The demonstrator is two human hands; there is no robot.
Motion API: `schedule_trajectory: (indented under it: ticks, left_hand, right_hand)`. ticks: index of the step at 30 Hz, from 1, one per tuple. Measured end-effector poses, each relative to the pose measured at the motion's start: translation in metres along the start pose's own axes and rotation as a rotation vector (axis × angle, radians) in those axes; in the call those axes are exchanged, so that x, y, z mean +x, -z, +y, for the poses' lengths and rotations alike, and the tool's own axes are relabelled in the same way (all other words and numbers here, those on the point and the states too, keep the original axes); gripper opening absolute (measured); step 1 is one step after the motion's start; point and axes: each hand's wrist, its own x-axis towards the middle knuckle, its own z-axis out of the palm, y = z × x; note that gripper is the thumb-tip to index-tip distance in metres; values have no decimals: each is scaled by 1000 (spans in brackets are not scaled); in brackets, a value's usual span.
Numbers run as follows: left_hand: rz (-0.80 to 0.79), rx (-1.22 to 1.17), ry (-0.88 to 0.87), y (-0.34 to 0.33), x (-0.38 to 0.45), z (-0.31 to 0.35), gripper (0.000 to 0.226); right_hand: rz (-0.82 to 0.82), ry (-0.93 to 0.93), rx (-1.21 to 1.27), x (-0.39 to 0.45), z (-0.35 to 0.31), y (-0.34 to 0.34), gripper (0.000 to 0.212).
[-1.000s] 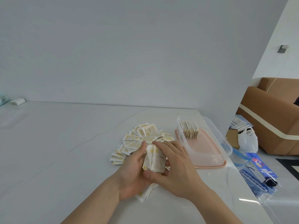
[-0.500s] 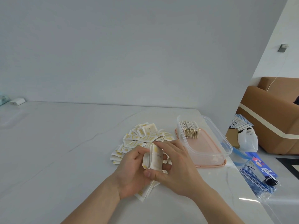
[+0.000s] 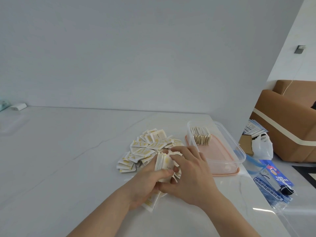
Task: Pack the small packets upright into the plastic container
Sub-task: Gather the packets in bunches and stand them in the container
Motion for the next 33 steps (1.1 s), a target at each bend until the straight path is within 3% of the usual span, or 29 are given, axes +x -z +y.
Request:
schedule_trajectory:
  ticks: [3,6,13,16,20,22,24,26,28,31,33]
  left_hand:
    - [33,86,-27,-3,0,-1,71]
    - [24,10,6,-3,-1,1,76]
    - [-148,-173,67,5,-7,11,38]
    - [-158,-180,53,8,-8,11,29]
    - [-53,-98,12,5,-5,8,46]
    - [95,-109,-36,6,-3,11,45]
    - [200,-123,-99,10,-3,18,39]
    - [252,-182,-166,16,-3,26,33]
    - [294,-253,-199,21,-4,33,28]
    - [338,-310,-207,25,-6,35,22]
    - [340,-332,-193,28,-7,30,23]
  right_hand:
    - [35,47,5,1,-4,2,75]
    - [59,88,23,2,-7,5,78]
    - [109,154,76,2,-7,2,62]
    - [113,167,110,1,-10,4,70]
    - [14,177,166,2,-7,13,89]
    - [4,56,351,3,0,24,73]
    - [71,-139,530,5,12,34,38]
    - [119,-222,475,6,22,40,23]
    - [45,-202,340,5,26,38,21]
    - [-276,-252,132,1,21,39,14]
    - [-458,-279,-59,-1,19,43,47]
